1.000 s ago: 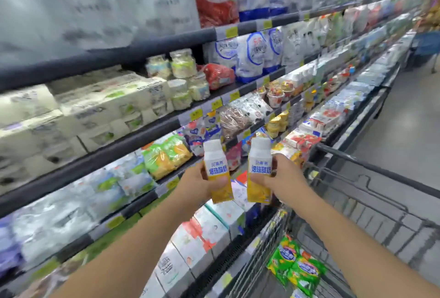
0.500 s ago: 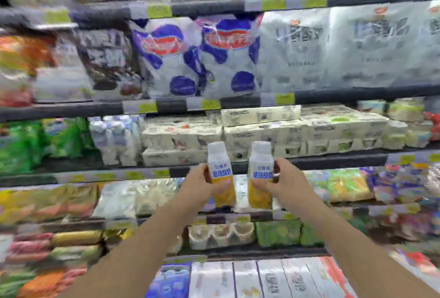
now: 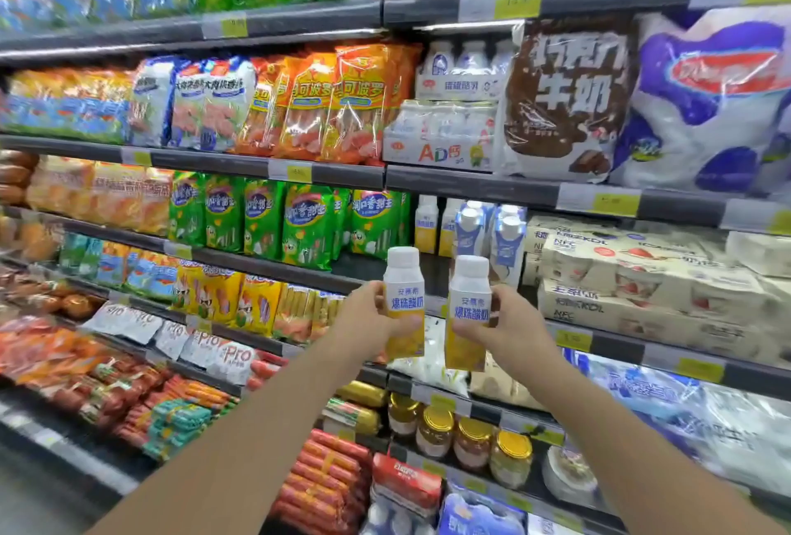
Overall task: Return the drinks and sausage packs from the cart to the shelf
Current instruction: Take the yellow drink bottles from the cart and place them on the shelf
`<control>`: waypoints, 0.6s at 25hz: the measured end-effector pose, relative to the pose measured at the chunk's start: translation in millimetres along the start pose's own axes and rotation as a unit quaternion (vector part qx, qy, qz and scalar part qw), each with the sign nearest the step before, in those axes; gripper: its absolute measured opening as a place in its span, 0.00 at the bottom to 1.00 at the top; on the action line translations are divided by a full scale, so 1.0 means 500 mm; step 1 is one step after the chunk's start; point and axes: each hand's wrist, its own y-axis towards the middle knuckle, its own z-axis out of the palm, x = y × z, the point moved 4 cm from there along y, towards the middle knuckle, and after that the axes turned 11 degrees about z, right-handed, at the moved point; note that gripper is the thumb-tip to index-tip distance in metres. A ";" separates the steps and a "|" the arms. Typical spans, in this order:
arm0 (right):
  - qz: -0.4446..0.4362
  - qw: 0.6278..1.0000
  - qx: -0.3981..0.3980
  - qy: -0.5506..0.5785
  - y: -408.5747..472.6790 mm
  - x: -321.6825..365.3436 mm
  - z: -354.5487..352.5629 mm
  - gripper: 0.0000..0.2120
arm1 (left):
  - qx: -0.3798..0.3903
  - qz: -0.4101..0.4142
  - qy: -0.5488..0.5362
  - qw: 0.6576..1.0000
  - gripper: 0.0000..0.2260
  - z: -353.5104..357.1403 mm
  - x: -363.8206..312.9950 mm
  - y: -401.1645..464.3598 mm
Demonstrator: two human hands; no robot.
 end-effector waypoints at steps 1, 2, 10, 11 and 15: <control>-0.003 1.000 0.000 0.002 0.020 0.012 0.017 0.18 | -0.007 -0.005 -0.003 1.000 0.16 -0.016 0.010 0.019; -0.006 1.000 -0.001 0.003 0.037 0.024 0.030 0.18 | -0.014 -0.008 -0.007 1.000 0.17 -0.026 0.017 0.037; -0.044 0.999 -0.023 -0.019 0.194 0.081 0.091 0.16 | -0.047 -0.001 0.009 0.999 0.16 -0.050 0.045 0.214; -0.053 0.998 -0.025 -0.026 0.209 0.087 0.100 0.16 | -0.053 0.003 0.020 0.998 0.17 -0.054 0.044 0.237; -0.066 0.996 -0.039 -0.046 0.275 0.105 0.136 0.18 | -0.073 0.003 0.068 0.995 0.19 -0.060 0.068 0.323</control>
